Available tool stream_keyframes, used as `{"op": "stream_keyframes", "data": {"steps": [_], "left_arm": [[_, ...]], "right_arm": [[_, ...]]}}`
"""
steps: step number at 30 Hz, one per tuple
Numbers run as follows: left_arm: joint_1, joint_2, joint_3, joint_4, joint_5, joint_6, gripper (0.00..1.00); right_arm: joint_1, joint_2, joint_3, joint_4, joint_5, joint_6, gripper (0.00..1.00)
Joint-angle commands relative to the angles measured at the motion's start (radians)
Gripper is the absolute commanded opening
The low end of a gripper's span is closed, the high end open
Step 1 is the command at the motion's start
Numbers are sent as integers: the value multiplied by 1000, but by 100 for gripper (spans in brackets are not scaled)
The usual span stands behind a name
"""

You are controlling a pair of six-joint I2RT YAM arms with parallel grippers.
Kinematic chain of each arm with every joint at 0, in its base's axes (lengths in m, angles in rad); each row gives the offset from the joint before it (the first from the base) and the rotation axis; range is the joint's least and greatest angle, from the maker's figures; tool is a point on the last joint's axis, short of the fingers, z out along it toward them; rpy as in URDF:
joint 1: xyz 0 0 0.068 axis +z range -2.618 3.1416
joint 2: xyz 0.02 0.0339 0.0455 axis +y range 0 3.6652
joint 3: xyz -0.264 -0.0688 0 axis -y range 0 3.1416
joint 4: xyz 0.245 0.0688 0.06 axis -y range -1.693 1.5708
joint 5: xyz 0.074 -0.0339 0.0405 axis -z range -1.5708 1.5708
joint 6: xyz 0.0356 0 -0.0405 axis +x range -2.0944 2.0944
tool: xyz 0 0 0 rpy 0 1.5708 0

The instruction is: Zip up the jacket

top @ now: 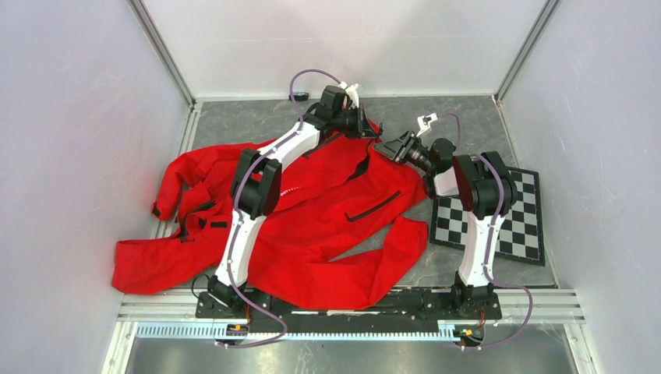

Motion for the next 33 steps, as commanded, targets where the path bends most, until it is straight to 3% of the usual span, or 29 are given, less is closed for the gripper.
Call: {"op": "stream_keyframes", "data": {"steps": [1,3,7,11,16,22,25,33], "left_arm": [[-1,-35,3,67,23,-46,2],[0,-37,-1,66,27,-44,2],[2,-48,-10,49,13,-12,2],[7,-59,-4,38,-8,25,2],[6,-75,-8,45,-15,86,2],[-8,-140,-88,75,-75,228,2],[-22,-174,-115,73,-108,309,2],[-53,-197,-92,2,-184,448,2]], "right_arm": [[12,-70,12,-34,40,-68,34],[12,-79,11,-40,50,-74,28],[12,-114,6,-83,53,-121,1],[8,-179,-5,-235,44,-236,0],[-18,-262,52,-640,27,-489,0],[-47,-240,280,-1145,14,-904,0],[-49,-227,331,-1199,-22,-972,0],[-48,-184,391,-1243,-116,-947,0]]}}
